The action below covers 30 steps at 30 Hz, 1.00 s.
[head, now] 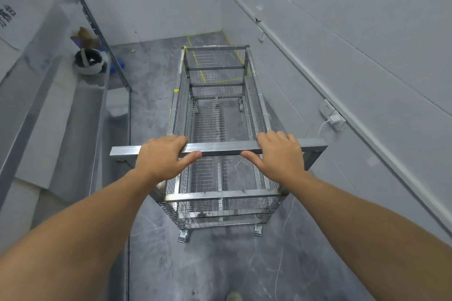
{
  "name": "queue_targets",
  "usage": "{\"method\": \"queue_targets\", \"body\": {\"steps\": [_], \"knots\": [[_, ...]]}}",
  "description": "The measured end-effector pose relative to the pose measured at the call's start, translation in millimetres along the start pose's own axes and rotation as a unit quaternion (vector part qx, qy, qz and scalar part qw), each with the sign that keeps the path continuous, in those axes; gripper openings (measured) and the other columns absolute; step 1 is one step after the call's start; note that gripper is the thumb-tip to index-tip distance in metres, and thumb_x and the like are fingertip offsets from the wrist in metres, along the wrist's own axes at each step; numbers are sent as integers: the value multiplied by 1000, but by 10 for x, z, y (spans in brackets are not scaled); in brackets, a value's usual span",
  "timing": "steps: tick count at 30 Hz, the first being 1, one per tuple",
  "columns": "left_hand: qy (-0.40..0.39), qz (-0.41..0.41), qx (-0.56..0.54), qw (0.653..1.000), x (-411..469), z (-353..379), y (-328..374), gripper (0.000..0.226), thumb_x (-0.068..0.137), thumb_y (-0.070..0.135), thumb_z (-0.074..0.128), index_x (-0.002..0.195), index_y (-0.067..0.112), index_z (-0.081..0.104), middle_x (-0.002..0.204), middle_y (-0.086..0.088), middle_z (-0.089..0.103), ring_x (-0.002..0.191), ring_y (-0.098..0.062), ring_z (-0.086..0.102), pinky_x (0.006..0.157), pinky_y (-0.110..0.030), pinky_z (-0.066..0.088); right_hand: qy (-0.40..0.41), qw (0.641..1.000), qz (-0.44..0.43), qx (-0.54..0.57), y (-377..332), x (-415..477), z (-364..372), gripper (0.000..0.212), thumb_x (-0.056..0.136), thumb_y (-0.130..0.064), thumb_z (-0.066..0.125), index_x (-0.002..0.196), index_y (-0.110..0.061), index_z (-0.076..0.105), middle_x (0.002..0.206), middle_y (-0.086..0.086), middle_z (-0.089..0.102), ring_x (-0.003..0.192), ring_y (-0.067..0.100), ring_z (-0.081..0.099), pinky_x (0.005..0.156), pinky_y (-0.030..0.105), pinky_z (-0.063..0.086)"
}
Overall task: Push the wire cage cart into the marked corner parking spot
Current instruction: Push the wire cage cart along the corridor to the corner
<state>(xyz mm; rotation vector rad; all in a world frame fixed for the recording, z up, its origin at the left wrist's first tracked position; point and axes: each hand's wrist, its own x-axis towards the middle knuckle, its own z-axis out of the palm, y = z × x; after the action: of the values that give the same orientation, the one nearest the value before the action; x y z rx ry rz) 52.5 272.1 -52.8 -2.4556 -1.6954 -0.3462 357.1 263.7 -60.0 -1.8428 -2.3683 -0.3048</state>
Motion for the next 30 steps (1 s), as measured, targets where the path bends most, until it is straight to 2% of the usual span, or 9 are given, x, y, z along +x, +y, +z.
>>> {"method": "queue_targets", "body": {"steps": [9, 17, 20, 25, 30], "knots": [[2, -4, -4, 1000, 820, 243, -267, 60, 83, 83, 19, 71, 28, 39, 63, 10, 53, 55, -14, 50, 47, -26, 28, 2, 1000, 2, 3, 274, 830, 214, 71, 87, -79, 15, 98, -21, 54, 90, -1, 60, 84, 22, 54, 78, 40, 41], [15, 6, 7, 1000, 1784, 480, -832, 61, 84, 81, 18, 73, 28, 44, 62, 11, 52, 52, -13, 46, 45, -23, 21, 23, 1000, 4, 7, 347, 1905, 492, 69, 88, -78, 18, 91, -19, 53, 85, 0, 58, 80, 24, 52, 75, 40, 39], [10, 5, -1, 1000, 2189, 587, -1051, 56, 86, 78, 24, 73, 27, 43, 63, 10, 51, 54, -14, 46, 47, -26, 25, 21, 1000, 4, 17, 401, 2356, 586, 69, 88, -78, 18, 91, -19, 53, 85, 0, 57, 79, 23, 51, 75, 40, 39], [-2, 14, -5, 1000, 2865, 754, -1371, 54, 87, 78, 24, 71, 29, 39, 63, 11, 50, 54, -12, 46, 47, -26, 21, 17, 1000, 12, 12, 532, 3082, 759, 74, 87, -80, 10, 95, -20, 54, 86, -2, 57, 79, 21, 51, 74, 38, 39], [-9, 20, 0, 1000, 3477, 911, -1664, 52, 88, 76, 26, 71, 29, 39, 60, 13, 44, 53, -10, 44, 47, -25, 20, 31, 999, 5, 17, 656, 3730, 936, 66, 90, -77, 23, 92, -19, 54, 84, 0, 56, 76, 22, 49, 72, 38, 37]]}}
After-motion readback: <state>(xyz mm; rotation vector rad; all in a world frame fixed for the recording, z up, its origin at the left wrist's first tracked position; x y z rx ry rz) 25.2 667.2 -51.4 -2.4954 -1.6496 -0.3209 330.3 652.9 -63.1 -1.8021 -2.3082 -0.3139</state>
